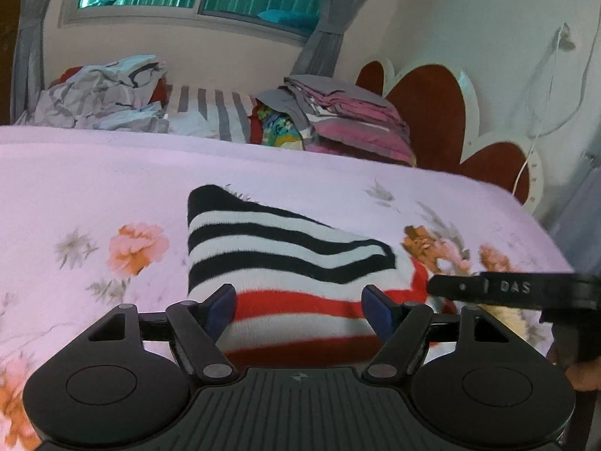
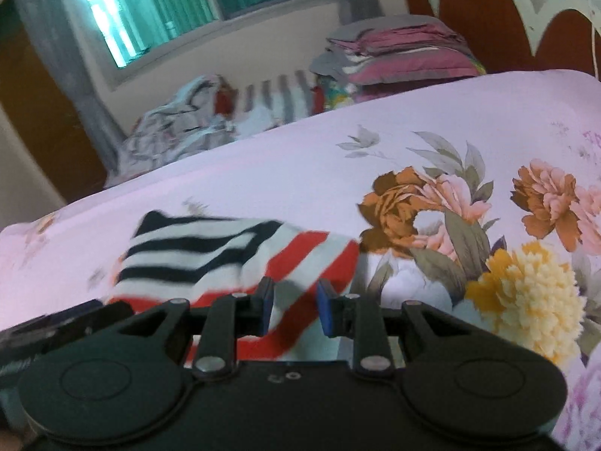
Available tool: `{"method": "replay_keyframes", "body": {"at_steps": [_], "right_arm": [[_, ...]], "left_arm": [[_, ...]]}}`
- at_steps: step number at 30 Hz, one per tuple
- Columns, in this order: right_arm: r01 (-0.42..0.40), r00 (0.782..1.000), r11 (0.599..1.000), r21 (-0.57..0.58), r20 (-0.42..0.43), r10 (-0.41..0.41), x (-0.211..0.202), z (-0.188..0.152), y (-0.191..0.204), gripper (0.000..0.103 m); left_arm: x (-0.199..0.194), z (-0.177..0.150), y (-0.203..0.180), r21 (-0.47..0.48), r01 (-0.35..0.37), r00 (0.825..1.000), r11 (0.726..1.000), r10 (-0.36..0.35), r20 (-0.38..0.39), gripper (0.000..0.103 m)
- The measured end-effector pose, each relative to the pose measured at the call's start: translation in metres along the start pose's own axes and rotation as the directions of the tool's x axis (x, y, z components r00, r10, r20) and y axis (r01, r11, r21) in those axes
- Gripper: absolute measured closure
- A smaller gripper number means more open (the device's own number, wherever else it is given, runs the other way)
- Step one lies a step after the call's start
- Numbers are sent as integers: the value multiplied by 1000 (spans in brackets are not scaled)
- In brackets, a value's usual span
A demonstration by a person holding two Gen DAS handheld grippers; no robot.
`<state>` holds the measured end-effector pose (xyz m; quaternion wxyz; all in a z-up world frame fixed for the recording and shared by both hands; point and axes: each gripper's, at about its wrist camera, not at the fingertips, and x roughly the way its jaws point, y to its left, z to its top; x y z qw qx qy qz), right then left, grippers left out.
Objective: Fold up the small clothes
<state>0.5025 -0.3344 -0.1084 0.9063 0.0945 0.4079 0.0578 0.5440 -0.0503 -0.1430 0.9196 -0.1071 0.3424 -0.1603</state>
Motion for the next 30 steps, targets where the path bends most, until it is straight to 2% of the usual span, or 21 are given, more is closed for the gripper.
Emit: {"method": "replay_keyframes", "body": {"at_steps": [3, 7, 10, 12, 15, 16, 18, 20, 24, 27, 30], "right_arm": [[29, 999, 998, -47, -13, -29, 20, -5, 7, 77], [33, 999, 979, -202, 23, -29, 28, -17, 22, 77], [56, 998, 953, -296, 44, -45, 33, -19, 21, 81], [47, 999, 973, -226, 36, -40, 38, -18, 9, 82], [74, 997, 953, -294, 41, -65, 35, -20, 17, 82], [72, 997, 956, -283, 33, -66, 32, -17, 18, 82], [29, 998, 975, -219, 52, -18, 14, -11, 15, 80], [-2, 997, 975, -220, 80, 20, -7, -14, 18, 79], [-27, 995, 971, -239, 87, 49, -32, -29, 23, 79], [-33, 996, 972, -233, 79, 52, -42, -45, 25, 79], [-8, 999, 969, -247, 41, 18, -33, -58, 23, 82]], "left_arm": [[15, -7, 5, 21, -51, 998, 998, 52, -27, 31], [17, -20, 10, 65, -91, 996, 994, 91, 6, 30], [20, -20, 16, 29, -96, 995, 995, 96, -5, 22], [24, -15, 19, -10, -101, 995, 995, 100, -29, 20], [23, -12, 16, -6, -114, 993, 993, 114, -29, 21], [20, -12, 15, -11, -114, 993, 993, 114, -23, 21], [11, -13, 13, -7, -107, 994, 994, 107, -12, 21], [-2, -16, 10, 21, -96, 995, 995, 96, 8, 21], [-28, -25, 5, 32, -76, 997, 997, 75, 29, 21], [-34, -37, 4, 37, -70, 998, 997, 70, 2, 21], [-29, -49, 7, 22, -84, 996, 996, 85, -30, 21]]}}
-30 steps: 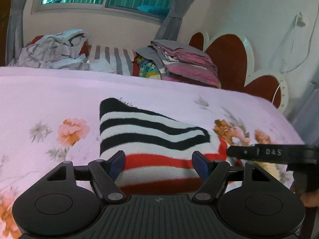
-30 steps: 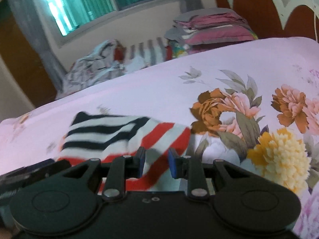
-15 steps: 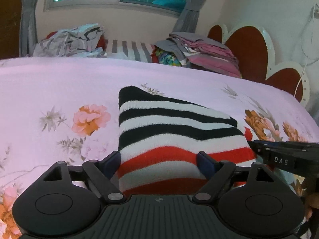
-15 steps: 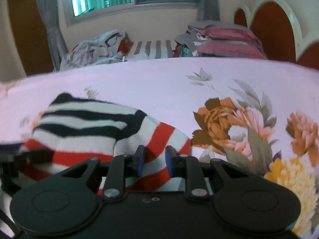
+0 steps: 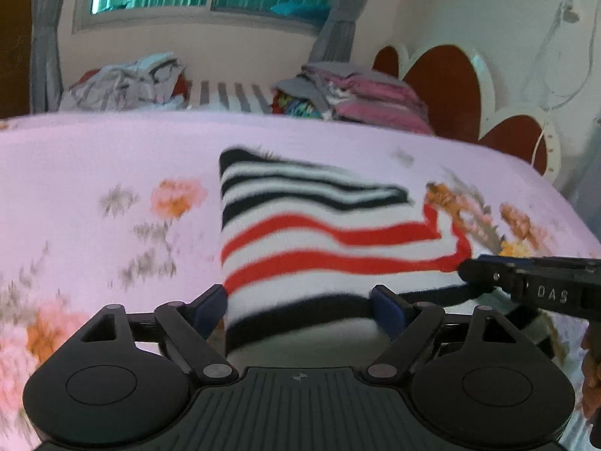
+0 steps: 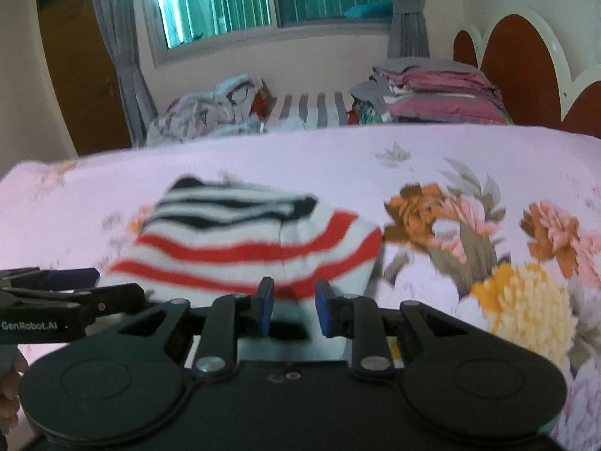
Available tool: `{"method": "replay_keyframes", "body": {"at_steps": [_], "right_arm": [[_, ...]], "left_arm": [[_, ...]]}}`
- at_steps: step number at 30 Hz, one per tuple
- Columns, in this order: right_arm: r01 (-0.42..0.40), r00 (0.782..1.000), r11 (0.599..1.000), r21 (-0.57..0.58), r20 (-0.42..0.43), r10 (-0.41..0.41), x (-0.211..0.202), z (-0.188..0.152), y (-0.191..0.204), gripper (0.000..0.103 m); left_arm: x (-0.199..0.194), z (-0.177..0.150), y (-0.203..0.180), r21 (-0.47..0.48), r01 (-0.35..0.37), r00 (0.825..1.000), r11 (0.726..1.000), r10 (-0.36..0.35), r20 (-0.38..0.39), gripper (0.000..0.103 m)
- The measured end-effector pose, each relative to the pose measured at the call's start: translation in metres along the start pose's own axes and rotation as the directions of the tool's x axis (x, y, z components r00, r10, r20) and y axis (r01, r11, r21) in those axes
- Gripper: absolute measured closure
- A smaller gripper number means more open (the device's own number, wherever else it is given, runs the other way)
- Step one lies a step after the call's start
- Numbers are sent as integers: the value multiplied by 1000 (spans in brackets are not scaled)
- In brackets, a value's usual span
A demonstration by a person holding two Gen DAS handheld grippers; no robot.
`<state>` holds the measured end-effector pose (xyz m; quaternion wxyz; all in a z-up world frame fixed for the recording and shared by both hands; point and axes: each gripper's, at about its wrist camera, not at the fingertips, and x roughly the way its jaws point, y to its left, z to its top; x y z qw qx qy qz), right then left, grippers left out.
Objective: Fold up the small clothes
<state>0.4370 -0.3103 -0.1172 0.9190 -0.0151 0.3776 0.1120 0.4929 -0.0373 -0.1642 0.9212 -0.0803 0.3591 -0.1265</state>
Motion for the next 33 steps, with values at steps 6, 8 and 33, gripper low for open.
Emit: {"method": "replay_keyframes", "body": {"at_steps": [6, 8, 33], "right_arm": [[14, 999, 1000, 3, -29, -14, 6, -3, -3, 83], [-2, 1000, 1000, 30, -18, 3, -4, -2, -3, 82], [7, 999, 999, 39, -54, -5, -65, -68, 0, 80]], "left_arm": [[5, -2, 5, -32, 5, 1000, 999, -5, -25, 20], [-2, 0, 6, -48, -4, 1000, 999, 2, -29, 20], [-31, -53, 5, -66, -5, 995, 998, -2, -97, 20]]}}
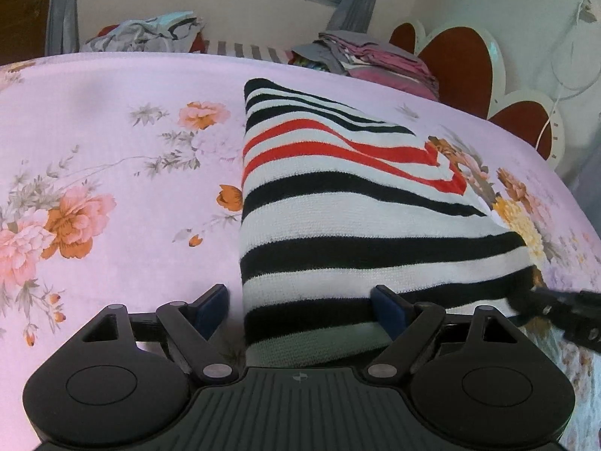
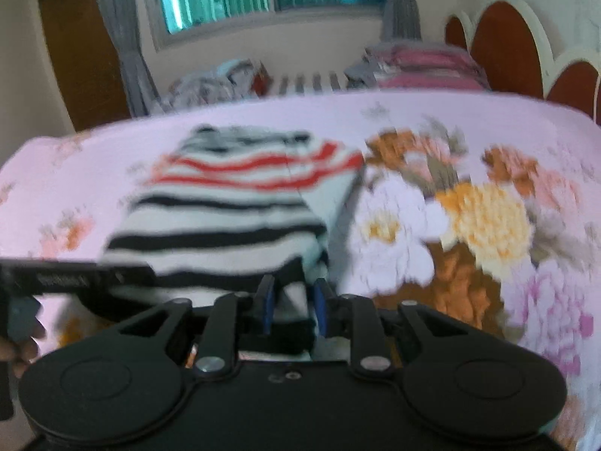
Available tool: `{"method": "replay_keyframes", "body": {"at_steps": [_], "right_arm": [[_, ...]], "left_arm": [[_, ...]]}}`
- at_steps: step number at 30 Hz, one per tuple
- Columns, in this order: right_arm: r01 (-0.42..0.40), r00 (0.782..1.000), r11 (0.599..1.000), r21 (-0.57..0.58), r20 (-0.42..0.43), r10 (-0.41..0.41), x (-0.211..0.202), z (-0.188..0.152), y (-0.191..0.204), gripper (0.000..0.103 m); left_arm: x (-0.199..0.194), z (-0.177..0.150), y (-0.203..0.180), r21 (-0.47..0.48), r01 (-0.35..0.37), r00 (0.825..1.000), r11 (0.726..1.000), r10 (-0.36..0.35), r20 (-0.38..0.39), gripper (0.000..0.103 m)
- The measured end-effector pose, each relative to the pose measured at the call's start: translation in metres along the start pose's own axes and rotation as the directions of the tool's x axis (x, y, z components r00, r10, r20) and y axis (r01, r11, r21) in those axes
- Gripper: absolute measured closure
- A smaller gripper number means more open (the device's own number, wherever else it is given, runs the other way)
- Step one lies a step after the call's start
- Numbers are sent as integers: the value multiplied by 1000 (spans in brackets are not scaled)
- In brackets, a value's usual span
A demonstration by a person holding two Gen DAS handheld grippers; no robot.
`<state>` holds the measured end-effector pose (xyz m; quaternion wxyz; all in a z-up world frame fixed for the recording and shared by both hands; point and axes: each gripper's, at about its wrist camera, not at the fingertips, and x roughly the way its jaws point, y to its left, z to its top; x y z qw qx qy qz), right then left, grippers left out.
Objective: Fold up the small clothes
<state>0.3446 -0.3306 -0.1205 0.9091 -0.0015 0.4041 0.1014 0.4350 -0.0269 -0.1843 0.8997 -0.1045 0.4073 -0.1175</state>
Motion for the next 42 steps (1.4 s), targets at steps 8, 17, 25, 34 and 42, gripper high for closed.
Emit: {"method": "replay_keyframes", "body": {"at_steps": [8, 17, 25, 34, 42], "right_arm": [[-11, 999, 999, 45, -47, 13, 8, -4, -7, 81], [-50, 997, 997, 66, -62, 54, 1, 6, -11, 74], [-88, 996, 990, 111, -22, 90, -10, 26, -22, 57], [-131, 991, 977, 167, 20, 129, 5, 57, -30, 66], [-178, 982, 947, 269, -7, 187, 38, 71, -43, 64]], "left_arm": [[1, 1, -1, 6, -5, 1000, 1000, 5, 0, 20], [-2, 9, -1, -8, 3, 1000, 1000, -3, -26, 20], [-20, 29, -3, -14, 49, 999, 999, -49, 4, 20], [-9, 58, -4, -50, 64, 998, 997, -63, 18, 20], [27, 62, 4, -79, 39, 999, 996, -41, -32, 19]]}}
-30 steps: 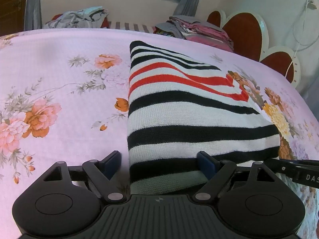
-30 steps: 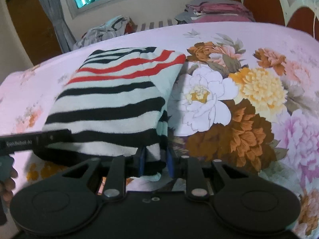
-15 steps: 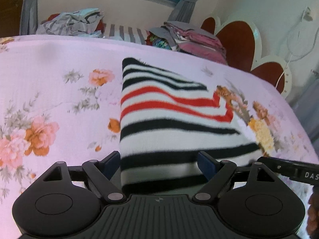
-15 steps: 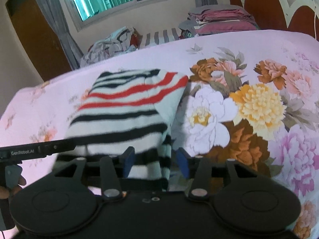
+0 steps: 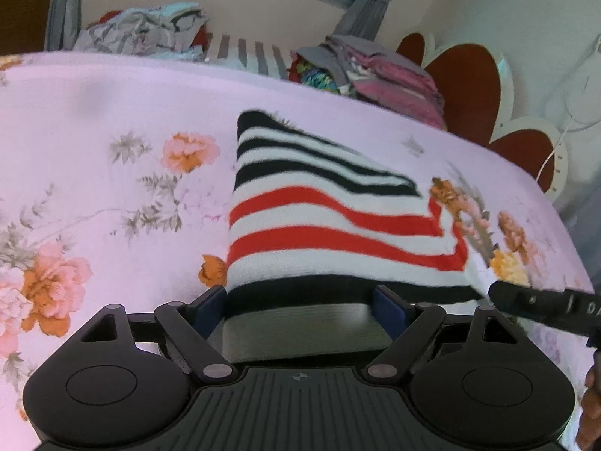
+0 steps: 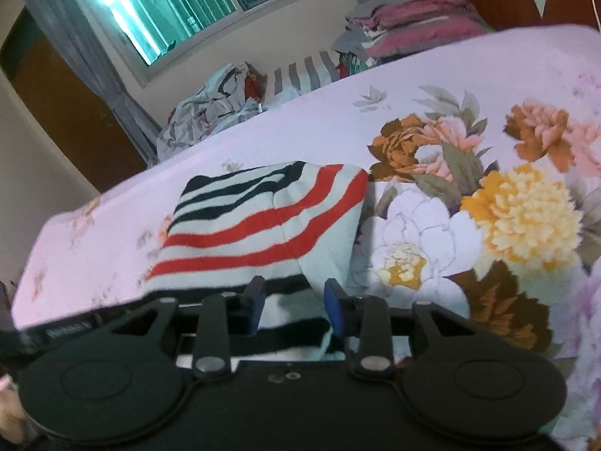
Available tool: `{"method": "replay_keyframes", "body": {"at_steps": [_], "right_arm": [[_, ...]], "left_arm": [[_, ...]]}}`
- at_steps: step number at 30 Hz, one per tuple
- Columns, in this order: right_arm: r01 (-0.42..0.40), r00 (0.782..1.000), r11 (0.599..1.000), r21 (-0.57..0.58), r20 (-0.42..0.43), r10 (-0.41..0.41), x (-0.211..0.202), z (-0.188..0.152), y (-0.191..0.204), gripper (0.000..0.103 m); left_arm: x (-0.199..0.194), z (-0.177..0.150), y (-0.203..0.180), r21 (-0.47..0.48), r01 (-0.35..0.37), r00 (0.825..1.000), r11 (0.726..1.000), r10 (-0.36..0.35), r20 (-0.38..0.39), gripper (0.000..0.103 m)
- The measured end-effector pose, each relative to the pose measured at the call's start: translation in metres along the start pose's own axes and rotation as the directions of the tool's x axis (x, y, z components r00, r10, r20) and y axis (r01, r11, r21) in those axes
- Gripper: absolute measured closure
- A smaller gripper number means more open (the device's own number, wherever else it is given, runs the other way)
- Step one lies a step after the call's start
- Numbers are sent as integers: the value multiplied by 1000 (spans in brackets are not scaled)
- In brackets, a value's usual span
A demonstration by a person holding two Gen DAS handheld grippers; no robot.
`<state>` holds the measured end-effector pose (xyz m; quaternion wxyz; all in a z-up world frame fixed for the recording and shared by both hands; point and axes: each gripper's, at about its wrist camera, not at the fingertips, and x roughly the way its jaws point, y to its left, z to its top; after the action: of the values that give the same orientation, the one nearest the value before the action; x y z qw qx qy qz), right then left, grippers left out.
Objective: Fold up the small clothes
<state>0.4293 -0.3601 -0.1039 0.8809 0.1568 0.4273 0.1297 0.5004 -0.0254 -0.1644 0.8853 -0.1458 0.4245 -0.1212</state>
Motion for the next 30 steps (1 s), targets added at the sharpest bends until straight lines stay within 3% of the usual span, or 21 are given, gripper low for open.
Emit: {"method": "replay_keyframes", "body": {"at_steps": [3, 6, 11, 19, 25, 30], "right_arm": [[13, 1000, 1000, 17, -19, -12, 14, 1, -6, 60], [22, 997, 1000, 0, -78, -22, 33, -4, -12, 64], [-4, 997, 999, 42, -75, 7, 40, 0, -23, 46], [-116, 987, 990, 76, -98, 123, 61, 7, -32, 37], [-162, 982, 986, 49, -89, 166, 72, 7, -29, 38], [-143, 986, 989, 38, -76, 146, 75, 6, -26, 55]], "left_arm": [[10, -3, 5, -21, 14, 1000, 1000, -14, -13, 12], [18, -5, 12, -46, 34, 999, 998, -35, -33, 8], [24, 0, 15, -45, 63, 997, 997, -65, -47, 7], [35, 10, 10, -50, 99, 993, 994, -102, -60, 7], [43, 13, 7, -56, 98, 993, 994, -101, -53, 7], [41, 10, 2, -25, 84, 996, 996, -84, -32, 14]]}}
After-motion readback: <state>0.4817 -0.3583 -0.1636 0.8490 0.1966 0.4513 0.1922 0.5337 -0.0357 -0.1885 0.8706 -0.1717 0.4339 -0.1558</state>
